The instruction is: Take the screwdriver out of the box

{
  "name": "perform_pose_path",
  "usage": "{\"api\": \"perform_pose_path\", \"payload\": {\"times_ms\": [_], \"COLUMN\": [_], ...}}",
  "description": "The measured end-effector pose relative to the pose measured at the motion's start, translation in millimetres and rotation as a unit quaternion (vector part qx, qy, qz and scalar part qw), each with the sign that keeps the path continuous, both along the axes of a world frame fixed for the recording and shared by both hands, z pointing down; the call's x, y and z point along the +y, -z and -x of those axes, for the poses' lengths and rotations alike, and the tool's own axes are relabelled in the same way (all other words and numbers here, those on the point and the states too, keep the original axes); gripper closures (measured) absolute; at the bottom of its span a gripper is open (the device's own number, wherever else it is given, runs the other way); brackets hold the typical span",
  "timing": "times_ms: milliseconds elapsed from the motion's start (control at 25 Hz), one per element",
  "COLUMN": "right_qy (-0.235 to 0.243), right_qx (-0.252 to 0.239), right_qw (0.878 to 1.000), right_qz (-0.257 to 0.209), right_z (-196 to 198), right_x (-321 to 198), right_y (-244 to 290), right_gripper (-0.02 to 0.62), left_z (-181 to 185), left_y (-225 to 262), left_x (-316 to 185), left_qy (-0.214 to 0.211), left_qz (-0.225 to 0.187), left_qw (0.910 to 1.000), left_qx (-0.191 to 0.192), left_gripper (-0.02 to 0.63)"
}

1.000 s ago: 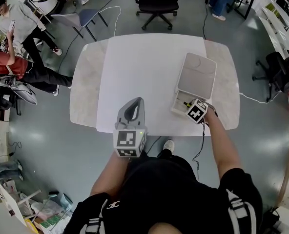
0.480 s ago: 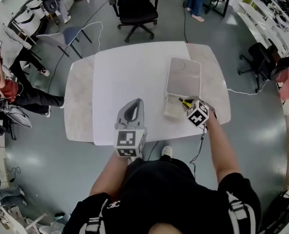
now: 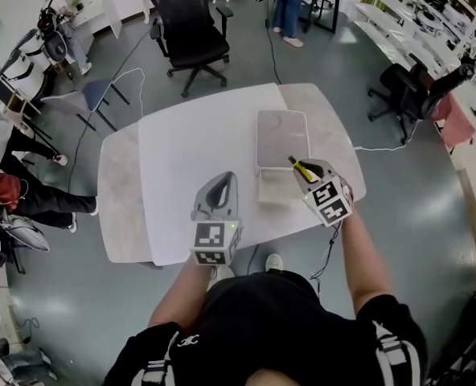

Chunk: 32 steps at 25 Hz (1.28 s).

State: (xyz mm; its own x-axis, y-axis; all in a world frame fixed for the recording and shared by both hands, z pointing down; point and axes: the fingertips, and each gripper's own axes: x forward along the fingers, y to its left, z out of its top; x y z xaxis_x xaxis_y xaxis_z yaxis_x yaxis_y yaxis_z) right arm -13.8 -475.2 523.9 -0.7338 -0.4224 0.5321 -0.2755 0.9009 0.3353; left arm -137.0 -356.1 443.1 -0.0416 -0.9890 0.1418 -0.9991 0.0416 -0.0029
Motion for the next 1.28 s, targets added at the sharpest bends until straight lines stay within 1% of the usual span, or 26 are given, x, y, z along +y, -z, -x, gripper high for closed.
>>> {"api": "perform_pose_path", "payload": {"times_ms": [80, 160, 280, 480, 560, 640, 760, 1080, 1280], "right_qy": [-0.021, -0.045, -0.082, -0.145, -0.166, -0.185, -0.208, -0.226, -0.226], "right_qx": [-0.055, -0.107, -0.169, -0.247, -0.262, -0.275, -0.285, -0.299, -0.300], "right_qw": [0.998, 0.992, 0.980, 0.953, 0.945, 0.938, 0.931, 0.922, 0.922], "right_qz": [-0.019, -0.043, -0.072, -0.102, -0.108, -0.101, -0.091, -0.093, -0.093], "right_z": [-5.3, -11.1, -23.6, -50.5, -62.0, -74.0, -88.7, -99.8, -97.1], "right_x": [-0.9, -1.4, 0.0, 0.5, 0.0, -1.9, -3.6, -1.0, 3.6], "right_y": [25.0, 50.3, 80.4, 113.9, 119.9, 119.7, 116.7, 116.4, 115.5], "right_gripper": [0.529, 0.529, 0.531, 0.531, 0.531, 0.531, 0.532, 0.532, 0.532], "left_z": [-6.8, -13.6, -24.0, -40.6, -46.4, -52.8, -59.3, -64.1, -62.7], "left_y": [0.8, 6.2, 12.3, 14.8, 15.1, 14.3, 13.2, 11.4, 13.5], "left_x": [-4.9, -10.0, -15.7, -26.3, -29.5, -32.1, -34.3, -39.6, -38.9], "left_qy": [-0.012, -0.025, -0.043, -0.071, -0.080, -0.089, -0.100, -0.108, -0.104], "left_qz": [-0.001, -0.007, -0.017, -0.025, -0.027, -0.028, -0.027, -0.027, -0.029], "left_qw": [0.9999, 0.9996, 0.9989, 0.9971, 0.9964, 0.9955, 0.9946, 0.9937, 0.9941], "left_qx": [-0.001, -0.003, -0.005, -0.007, -0.008, -0.010, -0.010, -0.005, -0.001], "left_gripper": [0.592, 0.592, 0.592, 0.592, 0.592, 0.592, 0.592, 0.592, 0.592]}}
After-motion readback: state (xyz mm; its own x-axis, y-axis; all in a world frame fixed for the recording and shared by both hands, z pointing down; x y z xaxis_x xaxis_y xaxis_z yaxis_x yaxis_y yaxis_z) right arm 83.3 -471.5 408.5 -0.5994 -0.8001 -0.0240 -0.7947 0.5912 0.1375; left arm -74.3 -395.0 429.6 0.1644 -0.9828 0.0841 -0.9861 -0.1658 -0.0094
